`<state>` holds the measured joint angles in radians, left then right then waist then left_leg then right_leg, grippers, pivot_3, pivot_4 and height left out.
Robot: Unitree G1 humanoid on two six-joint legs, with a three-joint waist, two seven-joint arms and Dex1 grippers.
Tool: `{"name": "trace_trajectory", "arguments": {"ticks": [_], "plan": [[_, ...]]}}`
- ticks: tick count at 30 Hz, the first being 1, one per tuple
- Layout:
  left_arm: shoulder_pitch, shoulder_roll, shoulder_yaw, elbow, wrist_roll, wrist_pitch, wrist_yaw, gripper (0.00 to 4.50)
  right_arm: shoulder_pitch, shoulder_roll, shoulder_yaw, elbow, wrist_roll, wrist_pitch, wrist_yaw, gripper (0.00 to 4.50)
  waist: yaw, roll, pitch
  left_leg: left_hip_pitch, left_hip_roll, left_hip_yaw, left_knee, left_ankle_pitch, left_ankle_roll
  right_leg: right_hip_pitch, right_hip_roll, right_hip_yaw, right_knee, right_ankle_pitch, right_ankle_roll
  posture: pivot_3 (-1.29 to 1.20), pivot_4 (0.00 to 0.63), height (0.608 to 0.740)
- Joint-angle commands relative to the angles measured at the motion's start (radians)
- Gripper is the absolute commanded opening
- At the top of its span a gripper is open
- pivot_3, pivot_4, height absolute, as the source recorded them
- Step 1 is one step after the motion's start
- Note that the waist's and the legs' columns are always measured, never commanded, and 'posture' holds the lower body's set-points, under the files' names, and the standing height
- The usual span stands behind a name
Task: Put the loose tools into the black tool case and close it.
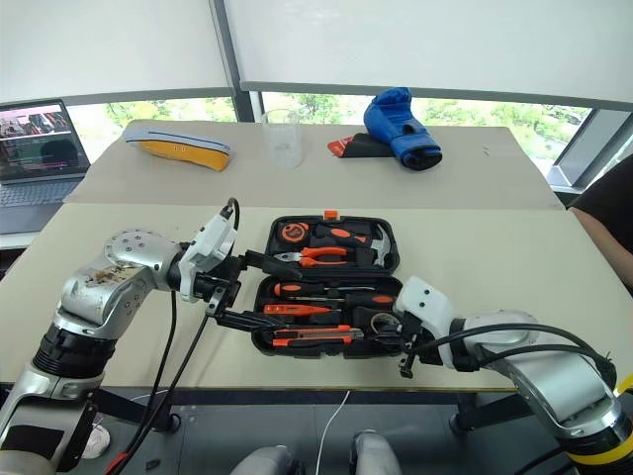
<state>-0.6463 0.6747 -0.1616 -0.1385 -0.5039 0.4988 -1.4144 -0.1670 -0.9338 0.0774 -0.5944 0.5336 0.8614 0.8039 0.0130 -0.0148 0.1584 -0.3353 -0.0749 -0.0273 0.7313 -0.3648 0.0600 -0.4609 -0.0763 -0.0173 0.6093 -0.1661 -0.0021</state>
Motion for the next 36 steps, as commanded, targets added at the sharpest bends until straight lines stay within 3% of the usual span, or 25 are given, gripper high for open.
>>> {"name": "trace_trajectory", "arguments": {"ticks": [1, 10, 17, 20, 22, 25, 27, 30, 36], "plan": [[-0.008, -0.003, 0.000, 0.000, 0.008, -0.025, 0.002, 4.50, 0.019, 0.010, -0.014, -0.014, -0.010, 0.011, -0.026, 0.40, 0.001, 0.000, 0.000, 0.000, 0.000, 0.000, 0.000, 0.000, 0.000, 0.000, 0.000, 0.000, 0.000, 0.000, 0.000, 0.00, 0.150, 0.731], [-0.005, 0.008, 0.005, 0.007, 0.011, -0.026, 0.008, 4.50, 0.015, -0.011, -0.103, -0.098, 0.092, 0.068, 0.005, 3.34, -0.001, 0.000, 0.000, 0.000, 0.000, 0.000, 0.000, 0.000, 0.000, 0.000, 0.000, 0.000, 0.000, 0.000, 0.000, 0.00, 0.150, 0.731], [0.064, 0.057, 0.072, 0.065, 0.038, -0.015, 0.099, 4.50, -0.094, 0.062, -0.328, 0.019, 0.285, 0.184, -0.073, 3.34, -0.005, 0.000, 0.000, 0.001, 0.001, 0.000, 0.000, 0.000, 0.000, 0.000, 0.001, 0.001, 0.000, 0.000, 0.000, 0.00, 0.150, 0.731], [0.122, 0.116, 0.100, 0.163, 0.088, -0.062, 0.111, 3.73, -0.114, 0.054, -0.331, 0.146, 0.184, 0.095, -0.096, 2.58, -0.004, 0.000, 0.000, 0.001, 0.001, 0.000, -0.001, 0.000, 0.000, 0.000, 0.001, 0.001, 0.000, 0.000, 0.000, 0.00, 0.150, 0.731], [0.143, 0.134, 0.098, 0.238, 0.132, -0.104, 0.129, 2.94, -0.120, 0.037, -0.289, 0.242, 0.101, 0.032, -0.095, 1.90, -0.004, 0.000, 0.000, 0.001, 0.001, 0.000, -0.001, 0.000, 0.000, 0.000, 0.001, 0.001, 0.000, 0.000, 0.000, 0.00, 0.150, 0.731], [0.152, 0.121, 0.074, 0.309, 0.198, -0.179, 0.161, 2.01, -0.133, 0.036, -0.218, 0.348, 0.007, -0.061, -0.068, 0.98, 0.003, 0.000, 0.000, 0.000, 0.000, 0.001, -0.001, 0.000, 0.000, -0.001, 0.000, -0.001, 0.000, 0.000, 0.000, 0.00, 0.150, 0.731], [0.159, 0.103, 0.057, 0.328, 0.229, -0.217, 0.171, 1.13, -0.152, 0.043, -0.158, 0.420, -0.066, -0.140, -0.050, 0.13, 0.002, 0.000, 0.000, -0.001, 0.000, 0.001, -0.001, 0.000, 0.000, -0.001, 0.000, -0.004, 0.000, 0.000, 0.000, 0.00, 0.150, 0.731], [0.160, 0.064, 0.033, 0.334, 0.253, -0.240, 0.184, 0.12, -0.192, 0.063, -0.071, 0.507, -0.144, -0.242, -0.003, 0.00, -0.001, 0.000, 0.000, 0.000, 0.000, 0.001, -0.001, 0.000, 0.000, -0.001, 0.000, -0.006, 0.000, 0.000, 0.000, 0.00, 0.150, 0.731], [0.129, -0.019, -0.001, 0.323, 0.268, -0.225, 0.203, 0.12, -0.242, 0.108, 0.019, 0.586, -0.216, -0.392, 0.116, 0.00, -0.003, 0.000, 0.000, -0.001, 0.000, 0.001, -0.001, 0.000, 0.000, -0.002, 0.000, -0.006, 0.000, 0.000, 0.000, 0.00, 0.150, 0.731]]}}
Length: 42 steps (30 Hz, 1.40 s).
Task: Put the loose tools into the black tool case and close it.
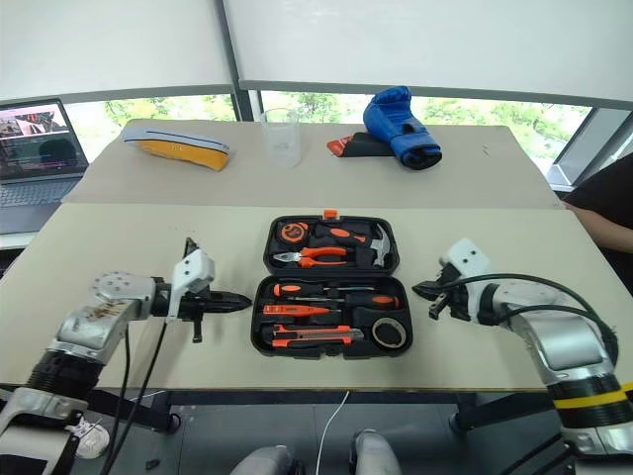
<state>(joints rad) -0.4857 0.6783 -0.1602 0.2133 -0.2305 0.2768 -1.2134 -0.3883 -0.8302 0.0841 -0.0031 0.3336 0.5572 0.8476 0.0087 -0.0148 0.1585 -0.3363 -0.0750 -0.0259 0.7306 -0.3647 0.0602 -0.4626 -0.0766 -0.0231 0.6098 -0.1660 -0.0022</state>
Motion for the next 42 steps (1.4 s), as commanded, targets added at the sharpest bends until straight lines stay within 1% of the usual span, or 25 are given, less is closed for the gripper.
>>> {"name": "trace_trajectory", "arguments": {"ticks": [1, 4, 7, 13, 20, 23, 25, 27, 29, 30, 31, 32, 33, 35, 37, 39, 41, 42], "plan": [[-0.035, -0.031, -0.006, -0.035, -0.009, 0.001, -0.004, 0.12, -0.015, 0.006, 0.019, -0.011, -0.018, -0.108, 0.099, 0.00, 0.003, 0.000, 0.000, 0.000, 0.000, 0.000, 0.000, 0.000, 0.000, 0.000, 0.000, 0.000, 0.000, 0.000, 0.000, 0.00, 0.150, 0.731], [-0.030, -0.037, -0.020, -0.060, -0.018, -0.003, -0.043, 0.12, 0.034, -0.002, 0.012, -0.075, 0.008, -0.145, 0.186, 0.00, 0.004, 0.000, 0.000, 0.000, 0.000, 0.000, 0.000, 0.000, 0.000, 0.000, 0.000, 0.000, 0.000, 0.000, 0.000, 0.00, 0.150, 0.731], [-0.003, -0.008, -0.045, -0.097, -0.009, -0.028, -0.104, 0.12, 0.105, -0.023, -0.013, -0.156, 0.044, -0.138, 0.243, 0.00, 0.003, 0.000, 0.000, 0.000, 0.000, -0.002, -0.001, 0.000, 0.000, -0.001, 0.000, 0.000, 0.000, 0.000, 0.000, 0.00, 0.150, 0.731], [0.031, 0.021, -0.051, -0.129, 0.002, -0.027, -0.137, 0.12, 0.207, -0.018, -0.060, -0.224, 0.020, -0.115, 0.206, 0.00, 0.001, 0.000, 0.000, -0.001, 0.001, -0.001, -0.002, 0.000, 0.000, -0.001, 0.000, 0.000, -0.001, 0.000, 0.000, 0.00, 0.150, 0.731], [0.062, 0.025, -0.044, -0.210, -0.014, 0.027, -0.141, 0.12, 0.261, -0.014, -0.124, -0.265, 0.012, -0.086, 0.165, 0.00, 0.002, 0.000, 0.000, 0.000, 0.000, -0.001, -0.001, 0.000, 0.000, -0.001, 0.000, 0.005, 0.000, 0.000, 0.000, 0.00, 0.150, 0.731], [0.064, 0.030, -0.036, -0.194, 0.018, 0.022, -0.114, 0.12, 0.289, -0.038, -0.155, -0.275, 0.002, -0.080, 0.162, 0.00, 0.003, 0.000, 0.000, 0.000, 0.000, -0.001, -0.001, 0.000, 0.000, -0.001, 0.000, 0.006, 0.000, 0.000, 0.000, 0.00, 0.150, 0.731], [0.064, 0.052, -0.019, -0.162, 0.028, 0.021, -0.109, 0.12, 0.311, -0.065, -0.178, -0.274, -0.009, -0.083, 0.170, 0.00, 0.003, 0.000, 0.000, 0.000, 0.000, -0.001, -0.001, 0.000, 0.000, -0.001, 0.001, 0.006, 0.000, 0.000, 0.000, 0.00, 0.150, 0.731], [0.061, 0.080, -0.003, -0.121, 0.039, 0.014, -0.108, 0.12, 0.325, -0.091, -0.198, -0.256, -0.021, -0.086, 0.174, 0.00, 0.004, 0.000, 0.000, 0.000, 0.000, -0.001, -0.001, 0.000, 0.000, -0.001, 0.000, 0.006, 0.000, 0.000, 0.000, 0.00, 0.150, 0.731], [0.042, 0.107, 0.015, -0.039, 0.057, 0.003, -0.089, 0.12, 0.304, -0.101, -0.230, -0.198, -0.030, -0.087, 0.146, 0.00, 0.003, 0.000, 0.000, 0.000, 0.000, -0.001, -0.001, 0.000, 0.000, -0.001, 0.001, 0.006, 0.000, 0.000, 0.000, 0.00, 0.150, 0.731], [0.028, 0.113, 0.024, 0.002, 0.062, 0.002, -0.075, 0.31, 0.284, -0.099, -0.248, -0.170, -0.021, -0.069, 0.132, 0.59, 0.003, 0.000, 0.000, 0.001, 0.000, -0.001, -0.001, 0.000, 0.000, -0.001, 0.001, 0.006, 0.000, 0.000, 0.000, 0.00, 0.150, 0.731], [0.018, 0.117, 0.030, 0.030, 0.065, 0.000, -0.066, 0.60, 0.270, -0.097, -0.260, -0.152, -0.014, -0.056, 0.124, 0.74, 0.001, 0.000, 0.000, 0.001, 0.000, -0.001, -0.001, 0.000, 0.000, 0.000, 0.001, 0.006, 0.000, 0.000, 0.000, 0.00, 0.150, 0.731], [-0.014, 0.109, 0.048, 0.074, 0.055, 0.030, -0.041, 0.79, 0.229, -0.081, -0.276, -0.135, 0.020, -0.005, 0.111, 1.09, -0.001, 0.000, 0.000, 0.002, 0.000, 0.001, -0.001, 0.000, 0.000, 0.000, 0.001, 0.005, 0.000, 0.000, 0.000, 0.00, 0.150, 0.731], [-0.042, 0.100, 0.063, 0.099, 0.036, 0.068, -0.030, 1.21, 0.187, -0.064, -0.287, -0.123, 0.052, 0.046, 0.096, 1.51, -0.003, 0.000, 0.000, 0.003, 0.000, 0.001, -0.001, 0.000, 0.000, 0.001, 0.001, 0.006, 0.001, 0.000, 0.000, 0.00, 0.150, 0.731], [-0.119, 0.055, 0.113, 0.122, -0.041, 0.235, 0.009, 1.89, 0.073, -0.005, -0.305, -0.097, 0.126, 0.183, 0.042, 2.11, -0.006, 0.000, 0.000, 0.004, 0.001, 0.001, -0.001, 0.000, 0.000, 0.002, 0.001, 0.007, 0.001, 0.002, -0.002, 0.00, 0.150, 0.731], [-0.185, 0.012, 0.152, 0.142, -0.094, 0.385, 0.059, 2.58, -0.005, 0.037, -0.307, -0.078, 0.162, 0.271, 0.000, 2.77, -0.006, 0.000, 0.000, 0.003, 0.001, 0.001, 0.000, 0.000, 0.000, 0.002, 0.001, 0.007, 0.001, 0.004, -0.003, 0.00, 0.150, 0.731], [-0.249, -0.028, 0.169, 0.173, -0.123, 0.503, 0.096, 3.31, -0.103, 0.090, -0.286, -0.040, 0.167, 0.341, -0.057, 3.46, -0.002, 0.000, 0.000, 0.002, 0.002, 0.000, 0.001, 0.000, -0.001, 0.002, 0.001, 0.007, 0.001, 0.005, -0.003, 0.00, 0.150, 0.731], [-0.328, -0.097, 0.193, 0.247, -0.136, 0.586, 0.178, 4.03, -0.235, 0.168, -0.232, 0.071, 0.100, 0.361, -0.164, 4.19, -0.003, 0.000, 0.000, 0.002, 0.001, -0.001, 0.001, 0.000, -0.001, 0.002, 0.001, 0.007, 0.002, 0.005, -0.003, 0.00, 0.150, 0.731], [-0.354, -0.121, 0.200, 0.272, -0.142, 0.617, 0.202, 4.36, -0.279, 0.193, -0.218, 0.114, 0.083, 0.378, -0.200, 4.44, -0.004, 0.000, 0.000, 0.002, 0.001, -0.001, 0.001, 0.001, -0.001, 0.001, 0.001, 0.007, 0.002, 0.005, -0.003, 0.00, 0.150, 0.731]]}}
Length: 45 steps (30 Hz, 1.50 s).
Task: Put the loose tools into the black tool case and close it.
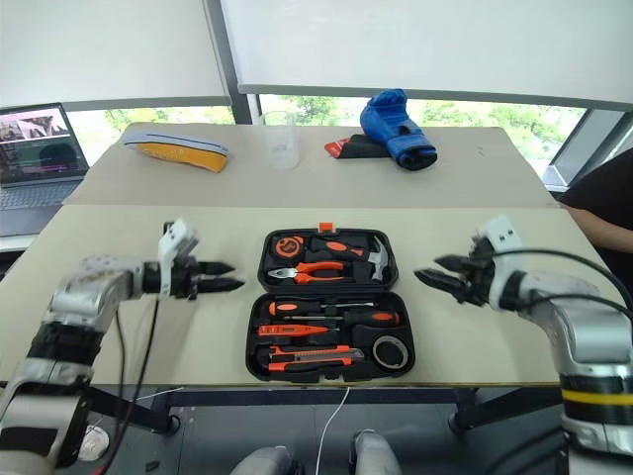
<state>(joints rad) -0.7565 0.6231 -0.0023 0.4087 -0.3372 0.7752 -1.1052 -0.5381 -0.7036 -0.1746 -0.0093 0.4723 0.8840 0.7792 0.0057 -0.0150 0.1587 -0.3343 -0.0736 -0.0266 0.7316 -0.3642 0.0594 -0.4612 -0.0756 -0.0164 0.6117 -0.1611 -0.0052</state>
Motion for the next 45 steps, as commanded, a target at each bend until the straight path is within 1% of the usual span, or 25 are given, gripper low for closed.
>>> {"name": "trace_trajectory", "arguments": {"ticks": [1, 4, 6, 9, 10, 11, 12, 13, 14, 15, 16, 19, 20, 21, 23, 24, 28, 30, 32, 35, 39, 42, 45], "plan": [[-0.106, -0.086, 0.045, 0.104, -0.034, 0.138, 0.114, 4.36, -0.161, 0.086, 0.055, 0.160, -0.073, 0.059, -0.153, 4.44, -0.003, 0.000, 0.000, 0.000, 0.000, 0.000, 0.001, 0.000, 0.000, 0.000, 0.000, 0.000, 0.000, 0.000, 0.000, 0.00, 0.150, 0.731], [-0.159, -0.139, 0.047, 0.172, -0.023, 0.161, 0.168, 4.36, -0.218, 0.118, 0.106, 0.261, -0.126, 0.025, -0.175, 4.44, -0.004, 0.000, 0.000, -0.003, -0.001, 0.000, 0.000, 0.001, 0.000, -0.004, 0.000, -0.001, 0.003, 0.000, 0.000, 0.00, 0.150, 0.731], [-0.177, -0.164, 0.042, 0.198, -0.015, 0.143, 0.189, 4.36, -0.250, 0.139, 0.127, 0.333, -0.164, -0.010, -0.212, 4.44, -0.007, 0.000, 0.000, -0.005, -0.002, 0.000, -0.001, 0.001, 0.000, -0.008, 0.000, -0.002, 0.005, 0.000, 0.000, 0.00, 0.150, 0.731], [-0.171, -0.173, 0.024, 0.191, -0.010, 0.121, 0.187, 4.36, -0.269, 0.149, 0.154, 0.386, -0.201, -0.029, -0.221, 4.44, -0.021, 0.000, 0.000, -0.009, -0.007, 0.000, -0.001, 0.002, 0.000, -0.014, -0.001, -0.011, 0.005, 0.000, 0.000, 0.00, 0.150, 0.731], [-0.164, -0.171, 0.017, 0.187, -0.006, 0.117, 0.186, 4.12, -0.270, 0.152, 0.154, 0.391, -0.202, -0.031, -0.221, 4.48, -0.025, 0.001, 0.000, -0.009, -0.008, 0.000, -0.001, 0.002, 0.000, -0.014, -0.001, -0.015, 0.005, 0.000, 0.000, 0.00, 0.150, 0.731], [-0.158, -0.169, 0.015, 0.184, -0.002, 0.110, 0.186, 3.84, -0.270, 0.156, 0.149, 0.394, -0.201, -0.029, -0.223, 4.22, -0.028, 0.001, 0.000, -0.008, -0.010, 0.000, -0.001, 0.002, 0.000, -0.014, -0.002, -0.023, 0.005, 0.000, 0.000, 0.00, 0.150, 0.731], [-0.153, -0.169, 0.016, 0.182, 0.000, 0.107, 0.186, 3.65, -0.272, 0.160, 0.141, 0.394, -0.197, -0.027, -0.224, 3.95, -0.030, 0.001, 0.000, -0.008, -0.012, 0.000, -0.001, 0.002, 0.000, -0.014, -0.004, -0.024, 0.005, 0.000, 0.000, 0.00, 0.150, 0.731], [-0.147, -0.167, 0.015, 0.177, 0.000, 0.107, 0.183, 3.34, -0.271, 0.164, 0.136, 0.388, -0.190, -0.021, -0.220, 3.78, -0.031, 0.001, 0.000, -0.008, -0.013, -0.001, -0.001, 0.002, 0.000, -0.014, -0.005, -0.024, 0.004, 0.000, 0.000, 0.00, 0.150, 0.731], [-0.142, -0.165, 0.015, 0.173, 0.000, 0.108, 0.180, 2.91, -0.270, 0.168, 0.132, 0.380, -0.184, -0.013, -0.217, 3.41, -0.031, 0.001, 0.000, -0.008, -0.015, -0.001, 0.000, 0.002, 0.000, -0.013, -0.007, -0.025, 0.005, 0.000, 0.000, 0.00, 0.150, 0.731], [-0.140, -0.164, 0.017, 0.170, 0.000, 0.111, 0.180, 2.60, -0.265, 0.170, 0.132, 0.367, -0.179, -0.005, -0.214, 3.14, -0.029, 0.001, 0.000, -0.008, -0.015, -0.001, 0.000, 0.002, 0.000, -0.013, -0.008, -0.025, 0.004, 0.000, 0.000, 0.00, 0.150, 0.731], [-0.137, -0.163, 0.018, 0.166, -0.001, 0.114, 0.178, 2.20, -0.259, 0.173, 0.132, 0.352, -0.174, 0.002, -0.210, 2.73, -0.026, 0.001, 0.000, -0.007, -0.017, -0.001, 0.000, 0.002, 0.000, -0.012, -0.009, -0.026, 0.002, 0.001, 0.000, 0.00, 0.150, 0.731], [-0.133, -0.161, 0.021, 0.158, -0.003, 0.118, 0.175, 1.38, -0.246, 0.179, 0.139, 0.317, -0.167, 0.018, -0.203, 1.69, -0.022, 0.001, 0.000, -0.004, -0.018, -0.002, 0.001, 0.002, -0.002, -0.009, -0.011, -0.025, 0.001, 0.001, 0.001, 0.00, 0.150, 0.731], [-0.130, -0.160, 0.022, 0.154, -0.004, 0.119, 0.174, 1.19, -0.242, 0.182, 0.140, 0.305, -0.164, 0.026, -0.203, 1.40, -0.021, 0.001, 0.000, -0.003, -0.017, -0.002, 0.001, 0.002, -0.002, -0.009, -0.011, -0.025, 0.001, 0.001, 0.001, 0.00, 0.150, 0.731], [-0.127, -0.159, 0.022, 0.150, -0.004, 0.120, 0.174, 0.95, -0.238, 0.185, 0.140, 0.296, -0.162, 0.031, -0.205, 1.02, -0.021, 0.001, -0.001, -0.002, -0.017, -0.002, 0.000, 0.003, -0.002, -0.008, -0.013, -0.025, 0.002, 0.001, 0.001, 0.00, 0.150, 0.731], [-0.121, -0.157, 0.023, 0.142, -0.003, 0.121, 0.172, 0.37, -0.234, 0.188, 0.139, 0.282, -0.160, 0.041, -0.208, 0.45, -0.021, 0.001, -0.001, -0.001, -0.017, -0.002, 0.000, 0.003, -0.003, -0.008, -0.015, -0.024, 0.003, 0.001, 0.001, 0.00, 0.150, 0.731], [-0.119, -0.157, 0.023, 0.140, -0.003, 0.121, 0.171, 0.06, -0.233, 0.190, 0.138, 0.277, -0.160, 0.044, -0.209, 0.04, -0.021, 0.001, -0.001, -0.001, -0.017, -0.002, 0.001, 0.003, -0.003, -0.008, -0.015, -0.024, 0.003, 0.001, 0.001, 0.00, 0.150, 0.731], [-0.111, -0.158, 0.025, 0.126, -0.004, 0.118, 0.168, 0.01, -0.250, 0.198, 0.125, 0.279, -0.162, 0.034, -0.217, 0.00, -0.021, 0.001, -0.001, -0.001, -0.017, -0.002, 0.001, 0.003, -0.003, -0.007, -0.015, -0.024, 0.003, 0.001, 0.001, 0.00, 0.150, 0.731], [-0.111, -0.165, 0.027, 0.115, -0.001, 0.098, 0.174, 0.01, -0.276, 0.206, 0.113, 0.283, -0.163, -0.011, -0.219, 0.00, -0.023, 0.001, -0.001, -0.001, -0.017, -0.002, 0.001, 0.003, -0.003, -0.008, -0.015, -0.024, 0.003, 0.001, 0.001, 0.00, 0.150, 0.731], [-0.115, -0.177, 0.037, 0.113, 0.007, 0.043, 0.188, 0.01, -0.299, 0.216, 0.102, 0.288, -0.179, -0.076, -0.235, 0.00, -0.023, 0.001, -0.001, -0.001, -0.017, -0.002, 0.001, 0.003, -0.003, -0.008, -0.015, -0.023, 0.003, 0.001, 0.001, 0.00, 0.150, 0.731], [-0.132, -0.205, 0.065, 0.113, 0.027, -0.121, 0.226, 0.01, -0.353, 0.235, 0.065, 0.306, -0.201, -0.204, -0.286, 0.00, -0.020, 0.001, -0.001, -0.002, -0.018, -0.002, 0.001, 0.004, -0.003, -0.008, -0.016, -0.023, 0.003, 0.002, 0.000, 0.00, 0.150, 0.731], [-0.150, -0.229, 0.088, 0.116, 0.046, -0.311, 0.256, 0.01, -0.363, 0.230, 0.078, 0.314, -0.253, -0.377, -0.296, 0.00, -0.019, 0.001, 0.000, -0.004, -0.019, -0.002, 0.001, 0.007, -0.003, -0.011, -0.017, -0.023, 0.003, 0.005, 0.000, 0.00, 0.150, 0.731], [-0.150, -0.240, 0.090, 0.101, 0.049, -0.413, 0.249, 0.01, -0.342, 0.237, 0.071, 0.308, -0.264, -0.453, -0.302, 0.00, -0.020, 0.001, 0.000, -0.004, -0.018, -0.002, 0.000, 0.007, -0.003, -0.011, -0.017, -0.024, 0.003, 0.005, -0.001, 0.00, 0.150, 0.731], [-0.084, -0.233, 0.033, 0.051, 0.099, -0.536, 0.207, 0.01, -0.247, 0.235, 0.096, 0.269, -0.300, -0.531, -0.297, 0.00, -0.021, 0.001, 0.000, -0.005, -0.018, -0.003, -0.001, 0.007, -0.002, -0.012, -0.016, -0.024, 0.002, 0.005, -0.001, 0.00, 0.150, 0.731]]}}
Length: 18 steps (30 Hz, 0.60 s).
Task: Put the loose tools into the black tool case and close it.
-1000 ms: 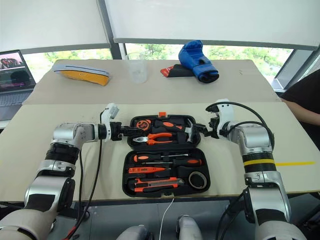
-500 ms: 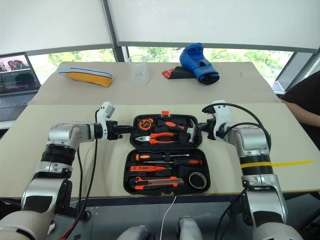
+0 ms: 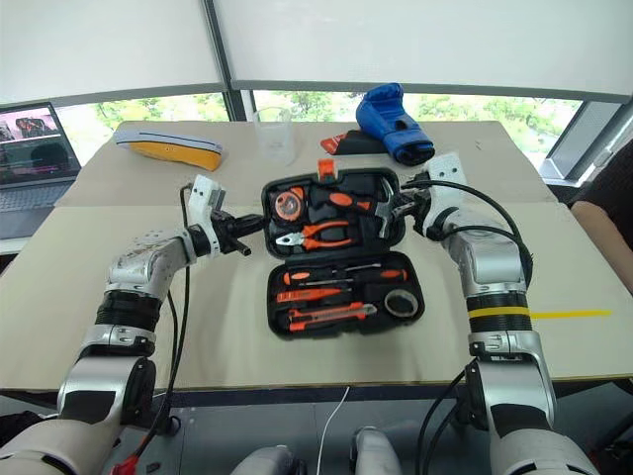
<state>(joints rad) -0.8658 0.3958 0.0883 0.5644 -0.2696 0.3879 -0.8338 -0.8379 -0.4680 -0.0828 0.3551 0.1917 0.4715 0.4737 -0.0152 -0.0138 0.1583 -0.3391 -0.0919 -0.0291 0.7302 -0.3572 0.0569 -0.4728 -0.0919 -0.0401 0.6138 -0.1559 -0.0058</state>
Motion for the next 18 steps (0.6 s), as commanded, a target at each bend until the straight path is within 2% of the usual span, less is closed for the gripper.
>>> {"name": "trace_trajectory", "arguments": {"ticks": [1, 6, 12, 14, 15, 16, 18], "plan": [[0.049, -0.001, -0.076, -0.121, 0.044, -0.177, -0.078, 0.01, 0.082, 0.001, 0.008, -0.105, -0.026, -0.128, 0.010, 0.00, 0.000, 0.000, 0.000, 0.000, 0.000, 0.000, -0.001, 0.000, 0.000, 0.000, 0.000, 0.000, 0.000, 0.000, 0.000, 0.00, 0.150, 0.731], [0.165, 0.013, -0.117, -0.216, 0.066, -0.247, -0.102, 0.01, 0.264, -0.006, 0.024, -0.167, -0.062, -0.214, 0.019, 0.00, -0.001, 0.000, -0.001, 0.002, 0.001, -0.001, -0.002, 0.000, 0.000, 0.001, 0.001, -0.001, 0.000, 0.000, 0.000, 0.00, 0.150, 0.731], [0.320, 0.045, -0.100, -0.416, 0.023, -0.154, -0.079, 0.01, 0.497, -0.067, -0.038, -0.379, 0.017, -0.233, 0.113, 0.00, 0.006, 0.001, -0.004, 0.008, 0.001, -0.004, -0.003, 0.000, 0.000, 0.010, 0.002, 0.000, -0.004, 0.000, 0.000, 0.00, 0.150, 0.731], [0.359, 0.063, -0.089, -0.463, 0.010, -0.126, -0.077, 0.00, 0.542, -0.103, -0.079, -0.430, 0.057, -0.215, 0.147, 0.72, 0.007, 0.001, -0.004, 0.010, 0.001, -0.006, -0.003, -0.001, 0.001, 0.013, 0.002, 0.001, -0.005, 0.000, 0.001, 0.00, 0.150, 0.731], [0.375, 0.074, -0.078, -0.483, 0.000, -0.110, -0.078, 0.72, 0.560, -0.125, -0.103, -0.459, 0.084, -0.198, 0.170, 0.90, 0.007, 0.002, -0.004, 0.011, 0.001, -0.006, -0.003, -0.001, 0.002, 0.014, 0.002, 0.002, -0.005, 0.000, 0.001, 0.00, 0.150, 0.731], [0.389, 0.090, -0.064, -0.511, -0.024, -0.082, -0.089, 0.95, 0.575, -0.157, -0.129, -0.495, 0.117, -0.175, 0.200, 1.28, 0.007, 0.002, -0.003, 0.011, 0.001, -0.006, -0.003, -0.001, 0.002, 0.014, 0.001, 0.003, -0.004, -0.001, 0.001, 0.00, 0.150, 0.731], [0.413, 0.136, -0.048, -0.574, -0.057, -0.038, -0.122, 1.78, 0.601, -0.227, -0.169, -0.554, 0.164, -0.124, 0.252, 2.02, 0.006, 0.003, -0.002, 0.011, 0.002, -0.006, -0.003, -0.001, 0.002, 0.014, 0.002, 0.004, -0.003, -0.001, 0.001, 0.00, 0.150, 0.731]]}}
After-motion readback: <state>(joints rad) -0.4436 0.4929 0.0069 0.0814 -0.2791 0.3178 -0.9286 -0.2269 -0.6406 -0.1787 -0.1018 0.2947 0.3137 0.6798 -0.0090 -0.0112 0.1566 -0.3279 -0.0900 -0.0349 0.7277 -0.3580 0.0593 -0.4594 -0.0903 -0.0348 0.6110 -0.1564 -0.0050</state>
